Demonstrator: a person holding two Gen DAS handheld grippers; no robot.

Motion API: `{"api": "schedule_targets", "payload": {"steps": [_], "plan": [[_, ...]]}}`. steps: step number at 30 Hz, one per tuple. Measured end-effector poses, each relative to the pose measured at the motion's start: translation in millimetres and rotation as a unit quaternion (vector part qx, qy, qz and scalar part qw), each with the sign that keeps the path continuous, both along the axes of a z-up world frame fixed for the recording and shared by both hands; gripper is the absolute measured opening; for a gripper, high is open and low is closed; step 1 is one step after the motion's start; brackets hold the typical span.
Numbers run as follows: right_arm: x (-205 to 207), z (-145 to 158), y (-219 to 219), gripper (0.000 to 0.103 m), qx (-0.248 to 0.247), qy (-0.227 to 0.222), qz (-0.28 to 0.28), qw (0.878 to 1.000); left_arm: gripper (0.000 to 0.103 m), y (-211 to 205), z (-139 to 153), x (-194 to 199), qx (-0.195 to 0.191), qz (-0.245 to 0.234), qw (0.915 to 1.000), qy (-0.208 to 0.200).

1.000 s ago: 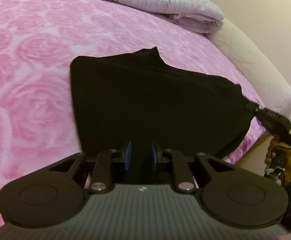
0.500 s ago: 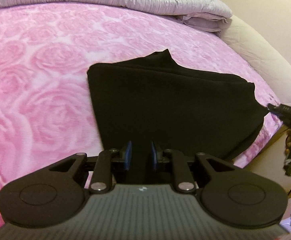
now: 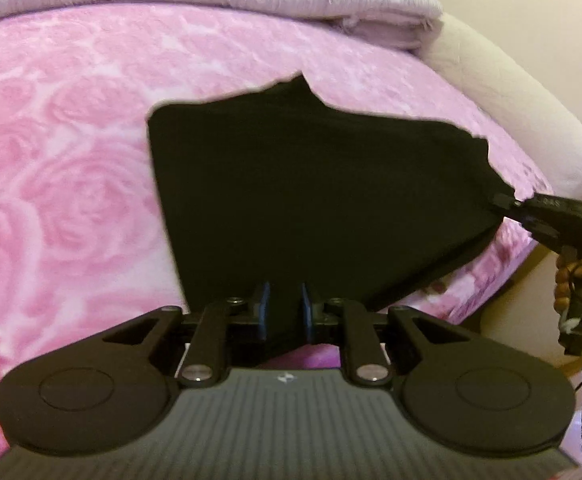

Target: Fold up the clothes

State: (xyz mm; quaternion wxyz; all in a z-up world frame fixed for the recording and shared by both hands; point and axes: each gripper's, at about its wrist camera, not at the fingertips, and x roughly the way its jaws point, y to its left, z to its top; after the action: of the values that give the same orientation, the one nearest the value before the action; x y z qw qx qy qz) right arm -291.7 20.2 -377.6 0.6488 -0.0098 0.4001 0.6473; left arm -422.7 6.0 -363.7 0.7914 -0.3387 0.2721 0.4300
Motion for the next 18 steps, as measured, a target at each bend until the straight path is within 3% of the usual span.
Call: {"api": "schedule_targets", "payload": {"steps": [4, 6, 7, 10, 13, 15, 16, 18], "plan": [[-12, 19, -10, 0.012, 0.032, -0.070, 0.002, 0.997, 0.015, -2, -3, -4, -0.009, 0.020, 0.9995, 0.023], [-11, 2, 1, 0.012, -0.039, -0.072, -0.003, 0.997, 0.015, -1, -9, -4, -0.014, 0.033, 0.9989, 0.029], [-11, -3, 5, 0.012, -0.062, -0.071, -0.006, 0.995, 0.015, -5, -5, -3, -0.010, 0.038, 0.9986, 0.036], [-23, 10, -16, 0.012, -0.029, -0.058, -0.006, 0.998, 0.016, -14, 7, -3, 0.003, 0.051, 0.9970, 0.058], [-39, 17, -25, 0.015, -0.011, 0.001, 0.017, 1.000, 0.018, -24, 17, -5, 0.014, 0.062, 0.9950, 0.077], [-52, 18, -29, 0.042, -0.008, 0.044, 0.037, 0.998, 0.019, -31, 21, -9, 0.017, 0.068, 0.9945, 0.078], [-61, 19, -34, 0.062, -0.005, 0.060, 0.046, 0.997, 0.019, -34, 22, -11, 0.016, 0.070, 0.9945, 0.077], [-77, 21, -41, 0.065, 0.000, 0.069, 0.067, 0.995, 0.020, -41, 24, -15, 0.017, 0.071, 0.9946, 0.074]]}}
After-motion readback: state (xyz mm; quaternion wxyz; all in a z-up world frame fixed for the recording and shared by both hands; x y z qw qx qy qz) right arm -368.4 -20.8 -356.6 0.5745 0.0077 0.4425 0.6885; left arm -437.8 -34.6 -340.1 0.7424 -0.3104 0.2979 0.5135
